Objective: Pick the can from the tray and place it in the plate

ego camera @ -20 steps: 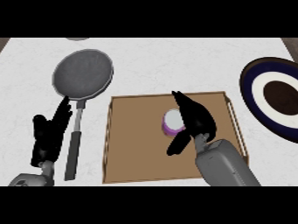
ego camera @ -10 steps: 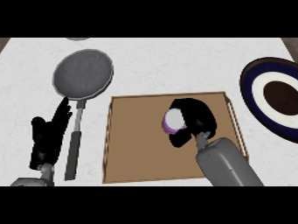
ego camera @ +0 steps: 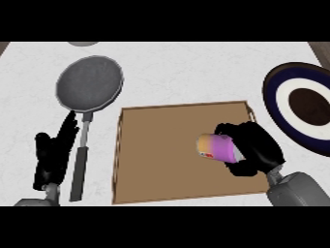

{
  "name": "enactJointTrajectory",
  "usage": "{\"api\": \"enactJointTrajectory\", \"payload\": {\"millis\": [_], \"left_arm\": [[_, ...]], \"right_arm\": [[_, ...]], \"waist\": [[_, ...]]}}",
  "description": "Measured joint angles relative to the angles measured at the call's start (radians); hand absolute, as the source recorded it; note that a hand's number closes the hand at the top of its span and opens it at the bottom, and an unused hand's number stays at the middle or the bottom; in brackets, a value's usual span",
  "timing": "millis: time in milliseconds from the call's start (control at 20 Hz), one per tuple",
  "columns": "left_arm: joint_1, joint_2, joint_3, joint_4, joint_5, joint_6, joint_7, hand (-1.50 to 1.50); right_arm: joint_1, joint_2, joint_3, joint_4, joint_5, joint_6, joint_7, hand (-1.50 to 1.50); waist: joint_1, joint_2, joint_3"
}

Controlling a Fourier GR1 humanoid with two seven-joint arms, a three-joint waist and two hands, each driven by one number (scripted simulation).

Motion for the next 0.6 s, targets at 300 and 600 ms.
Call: {"api": "enactJointTrajectory", "payload": {"millis": [300,600], "left_arm": [[-0.012,-0.010,-0.002,0.007,-0.015,0.009,0.004,0.00],[-0.006,-0.002,0.016,0.014,-0.005,-0.008,-0.003,0.00]], "right_arm": [[0.115,-0.145,-0.110,-0.082,-0.008,-0.204,-0.241,1.50],[0.202,-0.185,-0.286,-0.233,-0.142,-0.309,-0.337,1.50]], "waist": [[-0.005,0.002,0.000],[-0.010,0.000,0.000]]}}
